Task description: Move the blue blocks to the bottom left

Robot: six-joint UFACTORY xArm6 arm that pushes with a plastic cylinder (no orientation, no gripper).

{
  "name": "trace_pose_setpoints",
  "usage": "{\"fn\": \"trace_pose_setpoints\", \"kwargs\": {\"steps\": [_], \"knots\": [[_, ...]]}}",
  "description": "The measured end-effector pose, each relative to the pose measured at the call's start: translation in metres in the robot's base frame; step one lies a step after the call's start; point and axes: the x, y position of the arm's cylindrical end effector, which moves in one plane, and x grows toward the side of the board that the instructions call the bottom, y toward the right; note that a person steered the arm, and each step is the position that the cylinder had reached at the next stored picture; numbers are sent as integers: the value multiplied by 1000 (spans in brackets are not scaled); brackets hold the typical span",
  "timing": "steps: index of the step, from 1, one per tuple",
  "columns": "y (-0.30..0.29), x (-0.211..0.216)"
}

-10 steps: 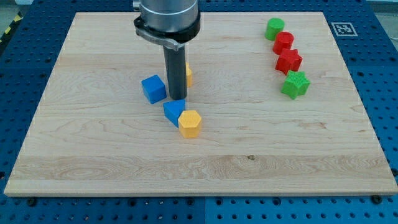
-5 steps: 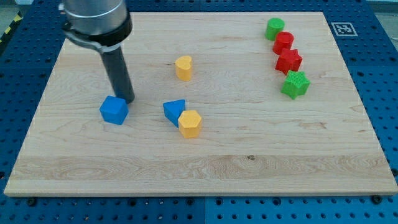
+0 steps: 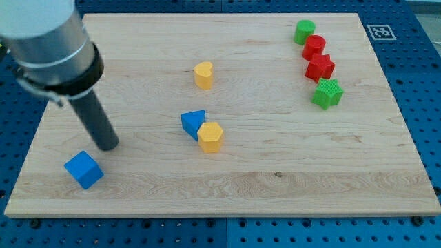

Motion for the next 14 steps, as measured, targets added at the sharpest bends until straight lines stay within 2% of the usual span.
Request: {"fn": "trace_pose_setpoints", "kwargs": {"steps": [1, 2, 3, 4, 7, 10, 14], "knots": [[26, -37], [87, -62], [158, -66], [176, -26], [135, -34], [94, 3], [55, -2]]}}
